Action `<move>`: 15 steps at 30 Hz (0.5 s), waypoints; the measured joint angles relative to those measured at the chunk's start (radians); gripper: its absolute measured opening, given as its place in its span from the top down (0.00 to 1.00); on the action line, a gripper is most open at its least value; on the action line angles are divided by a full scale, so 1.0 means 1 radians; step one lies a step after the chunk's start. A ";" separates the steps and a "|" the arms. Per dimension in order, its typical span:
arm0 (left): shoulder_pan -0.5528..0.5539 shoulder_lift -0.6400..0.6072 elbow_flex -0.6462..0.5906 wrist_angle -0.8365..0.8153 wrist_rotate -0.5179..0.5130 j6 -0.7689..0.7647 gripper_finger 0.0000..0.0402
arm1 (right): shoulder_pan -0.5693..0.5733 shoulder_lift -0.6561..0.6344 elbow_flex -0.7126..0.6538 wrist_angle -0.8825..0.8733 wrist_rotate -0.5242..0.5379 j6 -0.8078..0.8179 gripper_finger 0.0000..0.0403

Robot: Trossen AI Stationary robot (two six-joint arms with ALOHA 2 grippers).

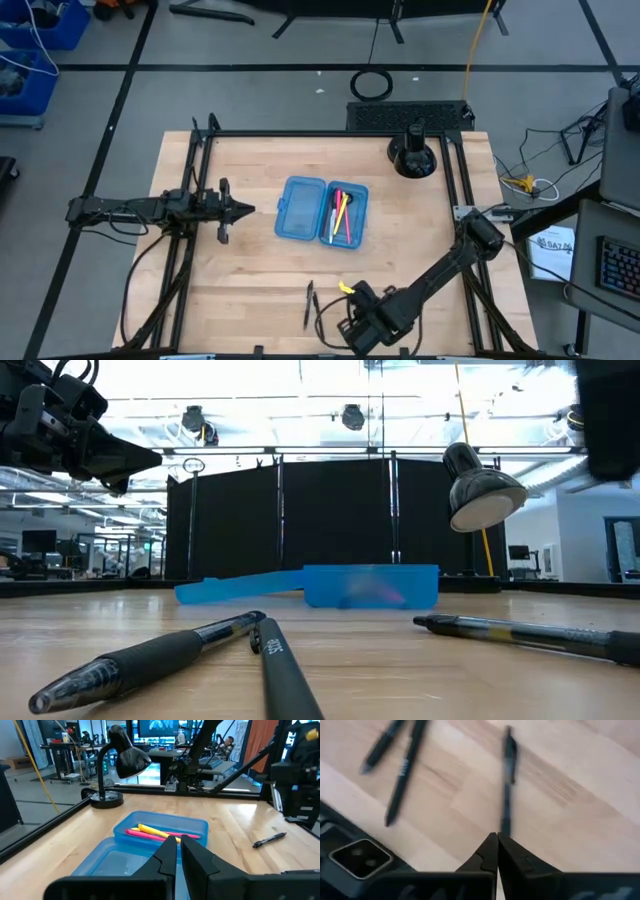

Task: Pick & place school supplies into a supply box
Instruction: Put the right transparent black pen into the supply box

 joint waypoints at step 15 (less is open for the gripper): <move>0.000 0.000 0.000 -0.024 0.000 0.015 0.92 | -0.061 -0.006 -0.137 0.211 -0.093 -0.134 0.61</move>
